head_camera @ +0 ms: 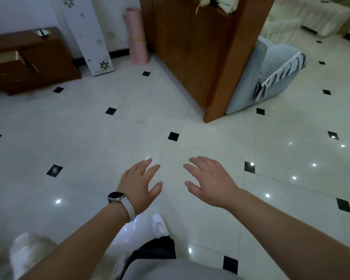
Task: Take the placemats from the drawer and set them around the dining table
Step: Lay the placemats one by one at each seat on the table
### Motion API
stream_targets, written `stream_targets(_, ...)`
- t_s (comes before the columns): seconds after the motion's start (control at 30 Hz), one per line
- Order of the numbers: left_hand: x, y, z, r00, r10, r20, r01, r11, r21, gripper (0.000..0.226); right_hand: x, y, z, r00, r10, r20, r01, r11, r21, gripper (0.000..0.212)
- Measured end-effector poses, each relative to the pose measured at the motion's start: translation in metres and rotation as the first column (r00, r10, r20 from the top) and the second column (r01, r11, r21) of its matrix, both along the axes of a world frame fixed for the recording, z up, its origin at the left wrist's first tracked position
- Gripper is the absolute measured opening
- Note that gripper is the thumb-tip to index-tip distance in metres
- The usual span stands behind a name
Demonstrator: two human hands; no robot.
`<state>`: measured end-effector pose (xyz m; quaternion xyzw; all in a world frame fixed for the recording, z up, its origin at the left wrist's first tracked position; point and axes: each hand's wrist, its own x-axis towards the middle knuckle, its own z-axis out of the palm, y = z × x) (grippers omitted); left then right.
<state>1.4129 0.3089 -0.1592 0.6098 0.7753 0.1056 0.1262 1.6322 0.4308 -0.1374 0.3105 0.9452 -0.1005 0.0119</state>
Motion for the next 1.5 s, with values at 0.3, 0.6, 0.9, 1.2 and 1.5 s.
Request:
stream_targets(0.3, -0.162, 0.075, 0.025, 0.99, 0.093, -0.104, -0.096, 0.995, -0.02, 0.069, -0.149, 0.1, 0.03, 0.997, 0.078, -0.008, -0.077, 0.995, 0.064, 0.056)
stream_targets(0.6, -0.246, 0.061, 0.022, 0.931, 0.361, -0.061, -0.362, 0.932, -0.005, 0.067, -0.308, 0.143, 0.018, 0.941, 0.337, -0.028, -0.336, 0.942, 0.009, 0.056)
stream_targets(0.9, -0.337, 0.045, 0.015, 0.743, 0.656, -0.134, -0.667, 0.743, -0.061, 0.062, -0.487, 0.18, 0.002, 0.761, 0.648, -0.027, -0.648, 0.759, -0.068, 0.061)
stream_targets(1.2, -0.401, 0.051, 0.03, 0.489, 0.846, -0.215, -0.871, 0.486, -0.069, 0.059, -0.647, 0.203, 0.018, 0.492, 0.866, -0.087, -0.87, 0.486, -0.076, 0.067)
stream_targets(1.5, -0.398, -0.007, 0.034, 0.171, 0.948, -0.268, -0.985, 0.156, -0.075, 0.053, -0.735, 0.119, 0.02, 0.196, 0.973, -0.121, -0.975, 0.18, -0.132, 0.055)
